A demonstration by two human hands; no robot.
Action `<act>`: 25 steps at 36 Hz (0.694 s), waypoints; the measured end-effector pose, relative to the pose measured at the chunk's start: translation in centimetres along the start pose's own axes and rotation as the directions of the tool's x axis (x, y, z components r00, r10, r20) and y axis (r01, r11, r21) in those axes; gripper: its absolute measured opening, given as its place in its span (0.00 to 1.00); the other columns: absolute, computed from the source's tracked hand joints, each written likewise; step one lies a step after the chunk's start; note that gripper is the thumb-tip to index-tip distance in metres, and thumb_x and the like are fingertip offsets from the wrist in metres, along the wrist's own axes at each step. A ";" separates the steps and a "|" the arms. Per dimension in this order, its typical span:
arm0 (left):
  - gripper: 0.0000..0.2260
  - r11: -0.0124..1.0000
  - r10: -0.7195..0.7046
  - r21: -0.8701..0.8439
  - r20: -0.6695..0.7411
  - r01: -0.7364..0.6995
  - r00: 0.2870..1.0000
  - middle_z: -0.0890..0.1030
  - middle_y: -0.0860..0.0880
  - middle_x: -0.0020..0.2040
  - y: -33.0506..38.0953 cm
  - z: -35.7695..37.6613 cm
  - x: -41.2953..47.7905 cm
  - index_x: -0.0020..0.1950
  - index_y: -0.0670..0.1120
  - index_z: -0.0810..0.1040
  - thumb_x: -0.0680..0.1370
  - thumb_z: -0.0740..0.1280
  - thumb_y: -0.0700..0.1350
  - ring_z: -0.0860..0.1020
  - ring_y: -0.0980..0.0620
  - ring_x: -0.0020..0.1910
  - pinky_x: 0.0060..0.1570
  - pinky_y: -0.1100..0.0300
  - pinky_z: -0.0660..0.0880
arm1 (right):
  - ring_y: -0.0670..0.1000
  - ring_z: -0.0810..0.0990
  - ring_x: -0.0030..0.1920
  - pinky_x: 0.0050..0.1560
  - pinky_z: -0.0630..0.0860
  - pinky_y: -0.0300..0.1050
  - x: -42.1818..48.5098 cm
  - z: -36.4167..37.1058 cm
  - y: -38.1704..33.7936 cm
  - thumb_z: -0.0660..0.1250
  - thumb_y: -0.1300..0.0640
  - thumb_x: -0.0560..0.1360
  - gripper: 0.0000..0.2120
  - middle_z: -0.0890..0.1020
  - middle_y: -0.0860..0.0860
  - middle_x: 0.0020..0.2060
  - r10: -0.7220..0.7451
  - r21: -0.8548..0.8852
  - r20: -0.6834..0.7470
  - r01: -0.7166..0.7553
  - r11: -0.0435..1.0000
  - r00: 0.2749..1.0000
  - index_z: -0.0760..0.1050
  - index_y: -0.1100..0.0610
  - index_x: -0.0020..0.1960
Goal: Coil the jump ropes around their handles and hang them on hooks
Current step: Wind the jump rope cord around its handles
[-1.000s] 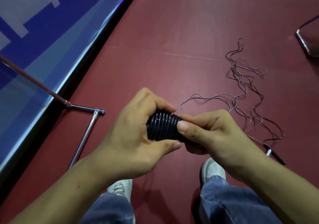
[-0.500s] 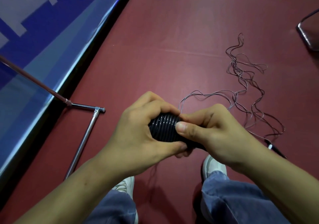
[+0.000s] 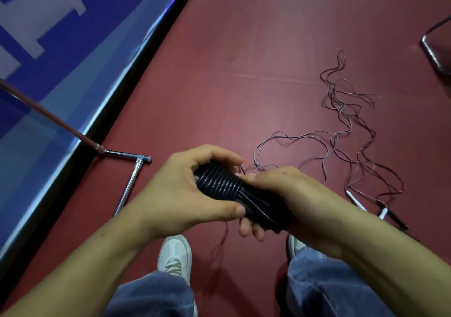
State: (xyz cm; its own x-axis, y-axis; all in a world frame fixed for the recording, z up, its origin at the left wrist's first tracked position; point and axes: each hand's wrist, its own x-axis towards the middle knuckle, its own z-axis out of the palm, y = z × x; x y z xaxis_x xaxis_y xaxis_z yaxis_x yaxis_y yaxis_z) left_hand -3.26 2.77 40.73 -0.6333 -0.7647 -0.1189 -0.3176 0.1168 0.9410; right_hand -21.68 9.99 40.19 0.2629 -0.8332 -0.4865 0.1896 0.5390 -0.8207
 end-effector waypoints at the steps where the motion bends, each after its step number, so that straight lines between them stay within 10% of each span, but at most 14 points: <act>1: 0.25 0.999 -0.017 -0.027 0.011 0.018 1.000 0.85 0.50 0.47 0.0 -0.1 0.0 0.54 0.50 0.84 0.59 0.84 0.38 0.84 0.54 0.45 0.47 0.62 0.80 | 0.58 0.80 0.32 0.33 0.79 0.46 0.2 -0.2 0.0 0.57 0.57 0.83 0.18 0.82 0.65 0.36 0.042 0.039 0.012 -0.043 0.998 0.999 0.81 0.69 0.50; 8: 0.21 0.909 -0.080 -0.406 0.059 0.097 0.995 0.85 0.37 0.50 -0.1 0.0 0.2 0.49 0.48 0.86 0.57 0.81 0.40 0.84 0.41 0.48 0.48 0.51 0.82 | 0.54 0.71 0.44 0.50 0.65 0.55 0.0 -1.7 -0.5 0.65 0.51 0.64 0.17 0.78 0.57 0.43 -0.044 -0.113 0.017 0.046 0.993 0.999 0.83 0.60 0.46; 14: 0.19 0.738 -0.134 -0.669 -0.014 0.090 0.991 0.84 0.37 0.49 -0.2 0.9 0.9 0.48 0.45 0.86 0.57 0.79 0.39 0.83 0.43 0.47 0.49 0.56 0.81 | 0.53 0.78 0.55 0.69 0.67 0.67 0.2 -1.9 -0.4 0.65 0.48 0.71 0.22 0.80 0.51 0.47 -0.199 -0.263 -0.059 0.177 0.948 0.978 0.81 0.66 0.53; 19: 0.21 0.634 -0.143 -0.772 -0.061 0.044 0.988 0.84 0.42 0.47 -0.3 1.5 1.4 0.49 0.46 0.86 0.58 0.83 0.41 0.81 0.47 0.42 0.44 0.58 0.80 | 0.65 0.80 0.53 0.64 0.71 0.67 -0.1 -1.9 0.1 0.68 0.58 0.75 0.25 0.78 0.73 0.53 -0.261 -0.047 -0.042 0.259 0.965 0.965 0.73 0.76 0.63; 25: 0.19 0.722 -0.180 -0.692 -0.153 0.024 0.972 0.85 0.46 0.50 -0.8 2.9 1.6 0.53 0.49 0.85 0.63 0.82 0.49 0.80 0.54 0.46 0.49 0.58 0.73 | 0.42 0.69 0.29 0.34 0.66 0.35 -0.2 0.3 -0.3 0.70 0.45 0.77 0.17 0.74 0.44 0.26 -0.458 -0.289 -0.232 0.389 0.875 0.858 0.82 0.57 0.39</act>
State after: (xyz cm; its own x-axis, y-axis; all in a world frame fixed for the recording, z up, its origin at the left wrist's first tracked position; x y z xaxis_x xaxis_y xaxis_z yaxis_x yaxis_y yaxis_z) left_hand -6.03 3.30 38.90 -0.4504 -0.8611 -0.2360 0.2437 -0.3729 0.8953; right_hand -21.49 10.03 40.64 -0.0809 -0.9905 -0.1111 -0.0055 0.1119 -0.9937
